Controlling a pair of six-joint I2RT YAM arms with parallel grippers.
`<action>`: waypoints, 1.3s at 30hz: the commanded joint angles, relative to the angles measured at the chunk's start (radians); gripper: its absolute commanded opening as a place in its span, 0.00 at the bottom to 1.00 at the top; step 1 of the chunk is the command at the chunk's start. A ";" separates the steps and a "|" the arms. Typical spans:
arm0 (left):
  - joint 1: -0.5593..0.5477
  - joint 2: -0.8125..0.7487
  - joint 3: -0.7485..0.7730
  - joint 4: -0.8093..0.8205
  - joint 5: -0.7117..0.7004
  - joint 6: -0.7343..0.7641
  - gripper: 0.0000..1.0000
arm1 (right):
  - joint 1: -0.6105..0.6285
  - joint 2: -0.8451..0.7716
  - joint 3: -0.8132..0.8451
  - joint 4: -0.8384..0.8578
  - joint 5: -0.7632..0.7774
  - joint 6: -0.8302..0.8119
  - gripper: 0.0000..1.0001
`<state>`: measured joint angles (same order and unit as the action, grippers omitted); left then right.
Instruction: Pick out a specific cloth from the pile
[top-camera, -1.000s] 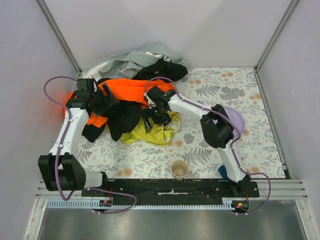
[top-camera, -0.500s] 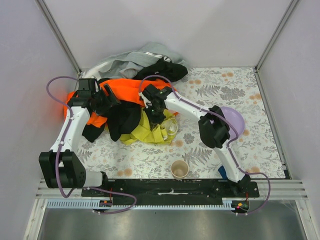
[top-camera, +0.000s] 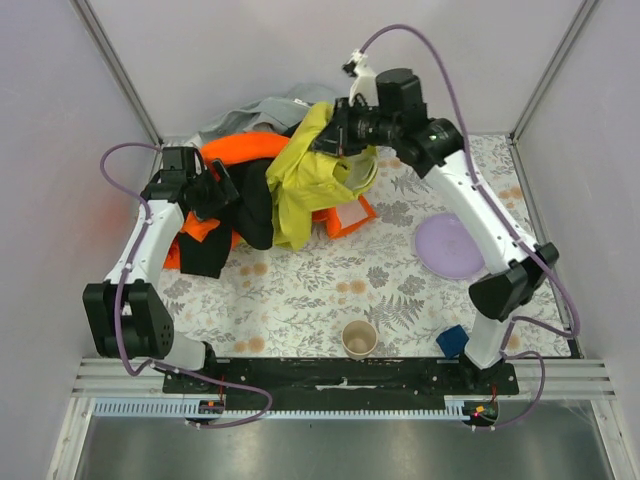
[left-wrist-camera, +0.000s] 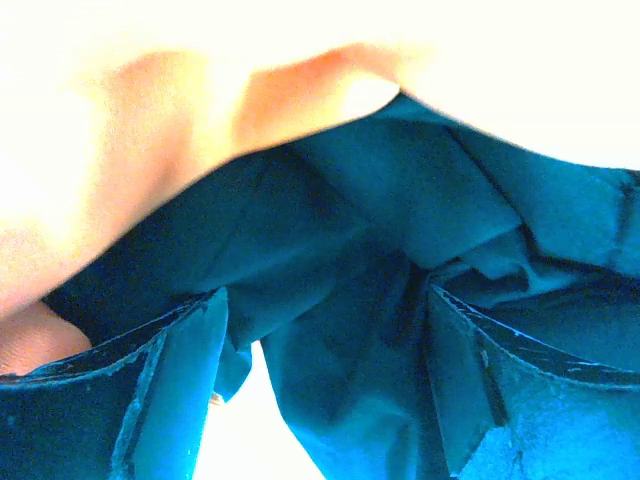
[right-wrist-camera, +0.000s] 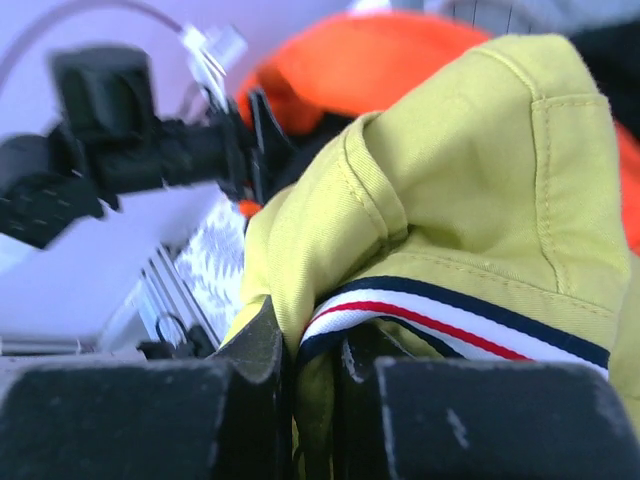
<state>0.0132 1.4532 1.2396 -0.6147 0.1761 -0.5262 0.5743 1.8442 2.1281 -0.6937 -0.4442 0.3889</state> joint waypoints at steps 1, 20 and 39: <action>0.001 0.042 0.046 -0.006 -0.020 0.015 0.82 | -0.074 -0.190 0.087 0.430 0.010 0.073 0.00; -0.001 0.136 0.046 -0.034 -0.050 0.052 0.82 | -0.137 -0.316 0.190 0.643 0.715 -0.380 0.00; -0.047 0.073 0.224 -0.112 -0.064 0.080 0.83 | -0.223 -0.445 -0.196 0.528 0.899 -0.348 0.00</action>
<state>-0.0055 1.5860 1.3762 -0.7349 0.1284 -0.4698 0.3843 1.4773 2.0350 -0.3153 0.4179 -0.0742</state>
